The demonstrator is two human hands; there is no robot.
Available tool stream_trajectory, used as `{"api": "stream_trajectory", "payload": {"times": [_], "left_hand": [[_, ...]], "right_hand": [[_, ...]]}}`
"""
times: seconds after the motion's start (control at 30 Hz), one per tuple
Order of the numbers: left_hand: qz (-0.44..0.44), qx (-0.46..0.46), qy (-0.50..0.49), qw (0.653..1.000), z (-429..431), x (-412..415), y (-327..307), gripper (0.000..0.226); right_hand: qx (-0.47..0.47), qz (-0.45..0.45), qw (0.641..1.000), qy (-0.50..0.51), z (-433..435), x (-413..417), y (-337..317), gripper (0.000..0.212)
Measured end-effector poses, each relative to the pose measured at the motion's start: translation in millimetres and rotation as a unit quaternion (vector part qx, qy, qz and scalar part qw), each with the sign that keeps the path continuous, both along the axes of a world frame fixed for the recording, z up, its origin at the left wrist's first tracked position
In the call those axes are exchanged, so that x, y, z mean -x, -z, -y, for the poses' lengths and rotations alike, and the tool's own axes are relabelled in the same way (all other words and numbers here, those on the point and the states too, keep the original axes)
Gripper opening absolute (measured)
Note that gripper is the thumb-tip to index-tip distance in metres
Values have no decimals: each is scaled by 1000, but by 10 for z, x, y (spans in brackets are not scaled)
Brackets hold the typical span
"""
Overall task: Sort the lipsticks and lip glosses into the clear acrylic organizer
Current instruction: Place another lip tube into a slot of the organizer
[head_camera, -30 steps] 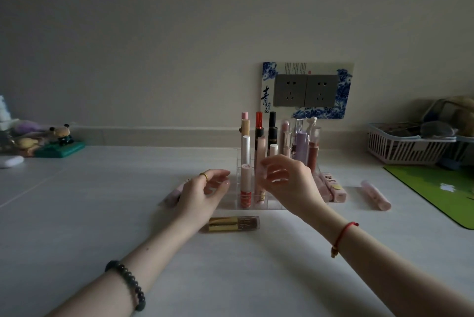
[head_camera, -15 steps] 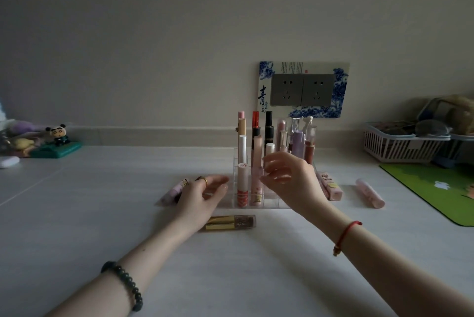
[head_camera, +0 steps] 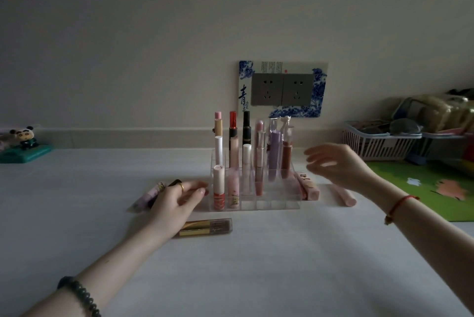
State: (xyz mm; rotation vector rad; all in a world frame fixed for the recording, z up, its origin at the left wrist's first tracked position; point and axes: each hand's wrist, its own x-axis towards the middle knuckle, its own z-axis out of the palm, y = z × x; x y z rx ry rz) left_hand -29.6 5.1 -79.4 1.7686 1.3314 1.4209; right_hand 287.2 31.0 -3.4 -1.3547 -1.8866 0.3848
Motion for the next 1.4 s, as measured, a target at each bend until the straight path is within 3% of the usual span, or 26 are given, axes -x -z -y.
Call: {"api": "stream_trajectory", "payload": {"times": [0.17,0.4,0.7,0.97,1.07,1.2,1.4], "left_hand": [[9,-1,0,1000,-14,11,15,18],[34,2,3,999,23,-27,-15,22],[39,-1,7,999,62,-67,-53,26],[45,6,1,999,54,-54,-44,21],[41,8,4,999,34,-38,-27,22],[38,11,12,999,26,-23,-24,21],[40,15,7,999,40,-43,-38,18]], "right_hand": [[98,148,980,-87,-264,-113,147,53],[199,245,942,-111,-571,-130,158,86],[238,274,923,-130,-657,-72,177,83],[247,255,923,-147,-654,-46,186,79],[212,240,938,-130,-618,-77,206,93],[143,168,970,-105,-507,-160,207,98],[61,1,993,-104,-244,-246,150,78]]}}
